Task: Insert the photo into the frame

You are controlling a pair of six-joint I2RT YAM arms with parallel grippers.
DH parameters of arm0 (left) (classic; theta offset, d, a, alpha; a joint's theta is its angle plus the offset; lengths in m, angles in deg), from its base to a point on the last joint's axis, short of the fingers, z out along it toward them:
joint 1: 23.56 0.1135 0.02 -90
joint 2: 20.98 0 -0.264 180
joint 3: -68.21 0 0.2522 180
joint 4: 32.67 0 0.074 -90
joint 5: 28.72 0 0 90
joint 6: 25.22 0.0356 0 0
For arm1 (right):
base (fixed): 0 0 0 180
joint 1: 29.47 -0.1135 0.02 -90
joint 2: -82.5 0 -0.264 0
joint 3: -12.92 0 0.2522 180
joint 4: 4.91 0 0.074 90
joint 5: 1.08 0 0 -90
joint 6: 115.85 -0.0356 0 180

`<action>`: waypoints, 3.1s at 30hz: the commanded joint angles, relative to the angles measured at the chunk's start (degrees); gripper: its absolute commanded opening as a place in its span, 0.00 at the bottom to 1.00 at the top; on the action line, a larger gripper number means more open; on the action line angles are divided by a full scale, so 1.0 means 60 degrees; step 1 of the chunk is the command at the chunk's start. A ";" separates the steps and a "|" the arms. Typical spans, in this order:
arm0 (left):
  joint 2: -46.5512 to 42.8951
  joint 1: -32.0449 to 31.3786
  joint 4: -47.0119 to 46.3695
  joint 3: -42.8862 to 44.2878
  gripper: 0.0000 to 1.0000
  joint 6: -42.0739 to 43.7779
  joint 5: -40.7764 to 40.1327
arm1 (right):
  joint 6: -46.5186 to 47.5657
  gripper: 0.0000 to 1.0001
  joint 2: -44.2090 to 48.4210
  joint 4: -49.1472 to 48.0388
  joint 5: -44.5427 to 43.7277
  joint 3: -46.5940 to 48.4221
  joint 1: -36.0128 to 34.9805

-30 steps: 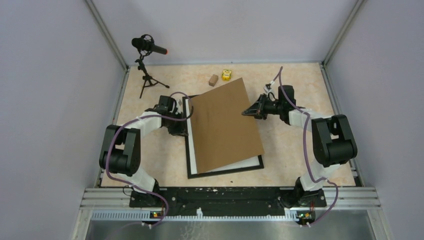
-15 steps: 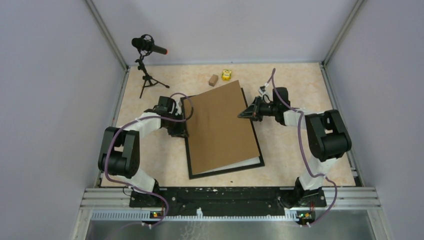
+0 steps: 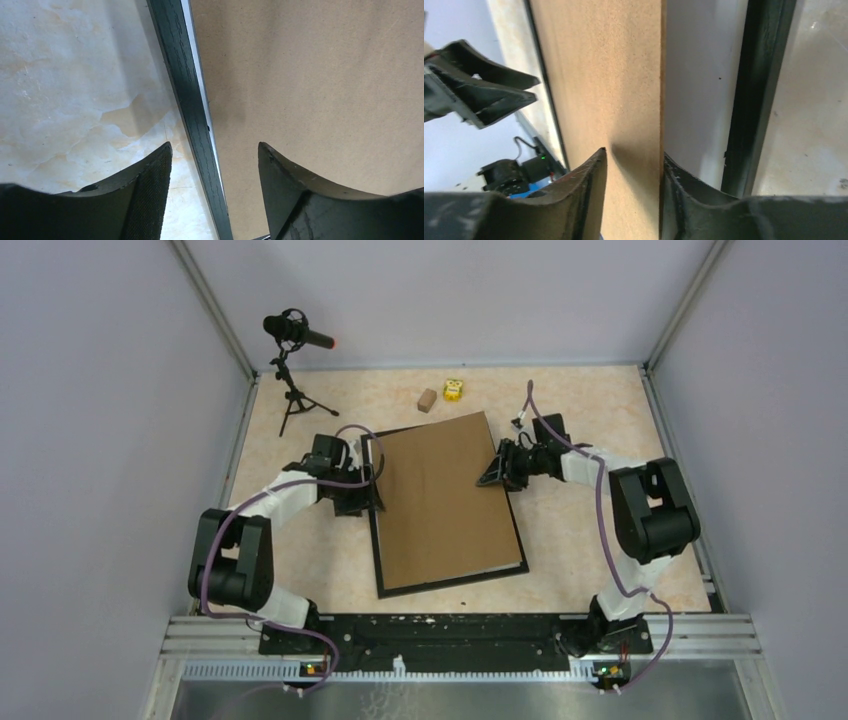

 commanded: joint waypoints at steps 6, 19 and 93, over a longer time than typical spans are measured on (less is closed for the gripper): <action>-0.0790 0.0089 0.0136 0.0372 0.76 -0.0396 0.0318 | 0.2365 0.61 0.0247 0.3656 -0.3190 0.1908 -0.0911; -0.0863 0.0393 -0.0204 -0.0180 0.98 -0.0752 0.0930 | 0.2690 0.87 0.0647 0.3637 -0.4419 0.1353 -0.0997; 0.1064 -0.0360 -0.0064 0.0181 0.98 -0.0296 0.1465 | 0.1818 0.86 0.1908 0.1782 -0.3629 -0.1273 -0.0690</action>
